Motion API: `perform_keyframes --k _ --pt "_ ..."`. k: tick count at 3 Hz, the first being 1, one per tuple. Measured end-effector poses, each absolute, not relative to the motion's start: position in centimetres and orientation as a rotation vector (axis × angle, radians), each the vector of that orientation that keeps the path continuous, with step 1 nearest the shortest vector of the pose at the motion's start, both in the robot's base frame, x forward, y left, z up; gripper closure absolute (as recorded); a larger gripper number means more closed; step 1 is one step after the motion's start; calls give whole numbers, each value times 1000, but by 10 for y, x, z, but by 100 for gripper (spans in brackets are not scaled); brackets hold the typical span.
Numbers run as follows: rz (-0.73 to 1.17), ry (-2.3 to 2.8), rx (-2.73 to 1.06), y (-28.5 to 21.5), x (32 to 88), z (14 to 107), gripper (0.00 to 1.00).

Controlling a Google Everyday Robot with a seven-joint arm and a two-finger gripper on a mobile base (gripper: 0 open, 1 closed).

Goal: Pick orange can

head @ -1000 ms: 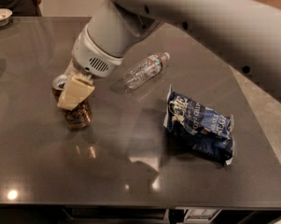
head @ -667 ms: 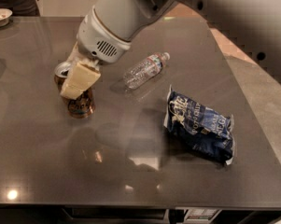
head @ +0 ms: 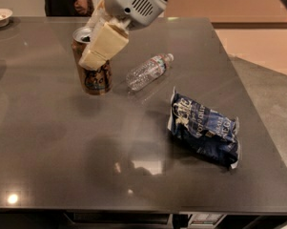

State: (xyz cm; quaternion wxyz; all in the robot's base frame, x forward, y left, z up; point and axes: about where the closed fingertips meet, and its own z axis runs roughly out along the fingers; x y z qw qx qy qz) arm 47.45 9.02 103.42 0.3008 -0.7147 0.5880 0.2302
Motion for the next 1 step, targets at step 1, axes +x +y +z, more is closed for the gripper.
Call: perform_keyframes --k 1 --pt "611 1560 -1896 90 474 1034 100"
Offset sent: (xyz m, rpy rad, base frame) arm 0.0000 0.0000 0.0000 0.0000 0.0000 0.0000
